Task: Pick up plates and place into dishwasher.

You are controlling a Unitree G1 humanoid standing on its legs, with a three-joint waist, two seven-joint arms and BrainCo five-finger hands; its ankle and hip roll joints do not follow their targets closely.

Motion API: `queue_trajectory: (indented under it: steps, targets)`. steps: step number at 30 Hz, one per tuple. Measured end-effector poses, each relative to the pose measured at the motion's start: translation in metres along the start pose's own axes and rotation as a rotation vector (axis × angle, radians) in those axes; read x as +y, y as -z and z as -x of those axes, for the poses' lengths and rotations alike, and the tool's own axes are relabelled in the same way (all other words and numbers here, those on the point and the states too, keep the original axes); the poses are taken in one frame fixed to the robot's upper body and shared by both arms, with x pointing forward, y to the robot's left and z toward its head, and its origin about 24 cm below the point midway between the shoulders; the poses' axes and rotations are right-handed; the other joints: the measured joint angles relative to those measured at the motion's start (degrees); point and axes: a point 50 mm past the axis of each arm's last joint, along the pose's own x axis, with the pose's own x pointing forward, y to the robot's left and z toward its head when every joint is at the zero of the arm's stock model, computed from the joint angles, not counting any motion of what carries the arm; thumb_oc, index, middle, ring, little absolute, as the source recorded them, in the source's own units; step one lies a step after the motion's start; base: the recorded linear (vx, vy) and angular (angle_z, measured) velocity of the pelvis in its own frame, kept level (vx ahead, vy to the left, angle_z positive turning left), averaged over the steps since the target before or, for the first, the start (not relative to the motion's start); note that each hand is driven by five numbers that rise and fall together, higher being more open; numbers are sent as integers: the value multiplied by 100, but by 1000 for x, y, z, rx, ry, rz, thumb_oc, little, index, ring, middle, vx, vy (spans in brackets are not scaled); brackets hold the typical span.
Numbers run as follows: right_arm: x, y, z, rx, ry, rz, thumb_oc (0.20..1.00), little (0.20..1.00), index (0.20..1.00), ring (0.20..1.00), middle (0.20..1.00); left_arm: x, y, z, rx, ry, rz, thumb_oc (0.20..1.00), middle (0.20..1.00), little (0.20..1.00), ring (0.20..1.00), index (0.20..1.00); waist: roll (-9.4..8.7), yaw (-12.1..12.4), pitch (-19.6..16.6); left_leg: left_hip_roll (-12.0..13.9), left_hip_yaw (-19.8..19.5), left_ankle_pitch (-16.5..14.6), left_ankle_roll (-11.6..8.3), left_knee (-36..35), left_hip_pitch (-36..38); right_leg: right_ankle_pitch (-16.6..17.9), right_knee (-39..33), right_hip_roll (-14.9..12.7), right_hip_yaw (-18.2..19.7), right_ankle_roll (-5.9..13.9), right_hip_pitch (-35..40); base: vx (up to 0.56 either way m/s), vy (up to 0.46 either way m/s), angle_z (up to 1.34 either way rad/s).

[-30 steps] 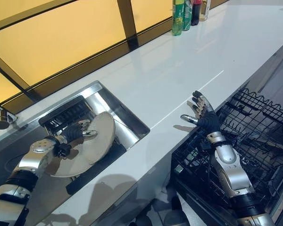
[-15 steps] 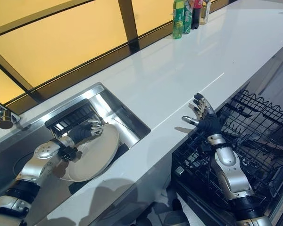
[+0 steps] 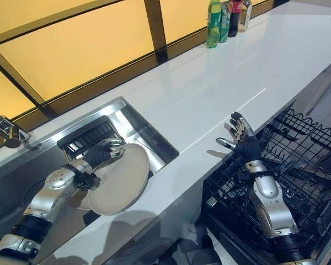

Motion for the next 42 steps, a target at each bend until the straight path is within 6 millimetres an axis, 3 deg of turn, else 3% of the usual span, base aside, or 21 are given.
queue_trajectory:
  steps: [6,11,20,24,29,34,42]
  targets:
    - [5,10,8,32,13,-31,1000,1000,1000,1000,1000,18,-21,9,-192,-280,13,200,200,200,200,200,-141,72,-136,-1,-59,2,4,0,-7,-2,0,-3,-29,1,13,-1,-35,2]
    - [11,17,13,50,21,-49,1000,1000,1000,1000,1000,19,-43,14,-355,-438,-9,200,200,200,200,200,-299,196,-233,-2,-95,9,12,1,-3,-7,-3,-15,-76,4,42,6,-32,5]
    - [12,17,13,46,27,-44,1000,1000,1000,1000,1000,28,-56,23,-479,-610,28,200,200,200,200,200,-461,429,-370,-1,-158,17,17,3,8,-23,-6,-26,-157,6,97,6,-16,4]
    - [16,6,9,0,-6,-47,1000,1000,1000,1000,1000,36,-62,32,-538,-713,34,200,200,200,200,200,-533,479,-423,1,-175,18,18,3,5,-24,-13,-28,-168,5,104,1,-35,1]
    - [41,-33,-15,-164,-133,-44,1000,1000,1000,1000,1000,28,-79,35,-632,-773,-21,200,200,200,200,200,-593,500,-463,2,-241,46,19,20,1,-22,-17,-28,-213,1,124,-38,-53,4]
    - [70,-71,-32,-286,-268,-69,1000,1000,1000,1000,1000,15,-87,25,-685,-775,-18,200,200,200,200,200,-655,642,-542,9,-271,57,16,29,0,-26,-25,-25,-266,-3,147,-30,-42,5]
    - [113,-60,-27,-172,-448,-184,1000,1000,1000,1000,1000,-11,-94,11,-712,-667,-32,200,200,200,200,200,-791,788,-690,-2,-311,58,20,29,-7,-38,-28,-45,-303,-3,157,-43,-29,2]
